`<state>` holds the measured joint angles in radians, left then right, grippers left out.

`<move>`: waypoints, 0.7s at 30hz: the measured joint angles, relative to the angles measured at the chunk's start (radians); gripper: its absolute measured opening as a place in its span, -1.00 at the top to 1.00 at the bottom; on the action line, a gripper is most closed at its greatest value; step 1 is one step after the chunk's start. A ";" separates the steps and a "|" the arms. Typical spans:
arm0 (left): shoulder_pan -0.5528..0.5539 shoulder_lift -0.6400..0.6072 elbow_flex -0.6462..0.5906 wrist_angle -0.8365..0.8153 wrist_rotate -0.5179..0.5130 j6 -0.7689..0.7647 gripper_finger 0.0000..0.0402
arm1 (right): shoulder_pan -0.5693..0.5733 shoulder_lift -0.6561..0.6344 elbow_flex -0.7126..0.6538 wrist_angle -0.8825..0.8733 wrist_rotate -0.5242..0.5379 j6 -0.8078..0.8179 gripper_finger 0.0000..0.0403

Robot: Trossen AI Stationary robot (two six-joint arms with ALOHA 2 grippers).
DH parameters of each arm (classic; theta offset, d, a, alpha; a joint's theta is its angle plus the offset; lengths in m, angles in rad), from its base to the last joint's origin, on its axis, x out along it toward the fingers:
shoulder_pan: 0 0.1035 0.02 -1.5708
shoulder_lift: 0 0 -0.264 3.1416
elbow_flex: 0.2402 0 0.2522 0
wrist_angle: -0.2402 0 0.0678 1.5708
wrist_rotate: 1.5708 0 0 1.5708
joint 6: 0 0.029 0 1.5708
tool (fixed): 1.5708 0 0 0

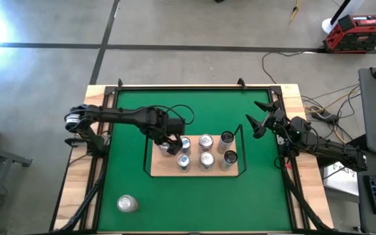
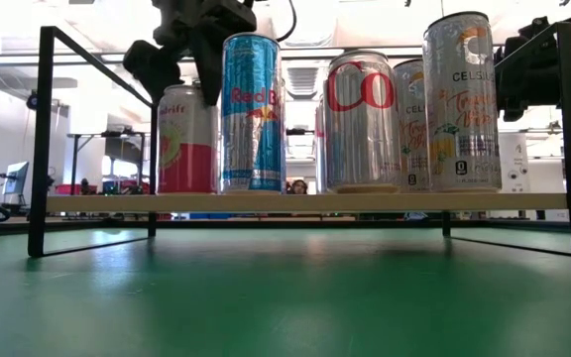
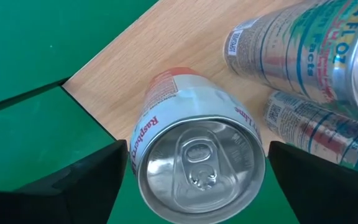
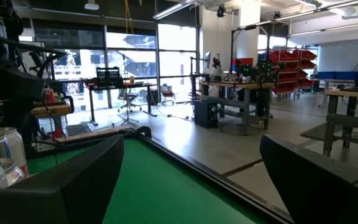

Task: Place canned beverage on shelf
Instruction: Put the top white-pink soda can on the shelf

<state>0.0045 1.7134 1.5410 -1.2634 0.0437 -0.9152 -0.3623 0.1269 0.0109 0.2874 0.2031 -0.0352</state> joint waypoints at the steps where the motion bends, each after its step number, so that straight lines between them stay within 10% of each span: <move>1: 0.000 0.000 0.000 -0.001 -0.001 0.007 -0.87 | 0.000 0.000 0.000 0.000 0.000 -0.001 -0.83; 21: -0.001 -0.001 0.056 -0.050 -0.009 -0.084 -0.91 | 0.000 0.000 0.000 0.000 0.000 -0.001 -0.83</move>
<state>0.0036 1.7126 1.5974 -1.3136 0.0346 -0.9989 -0.3626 0.1272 0.0109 0.2874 0.2031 -0.0364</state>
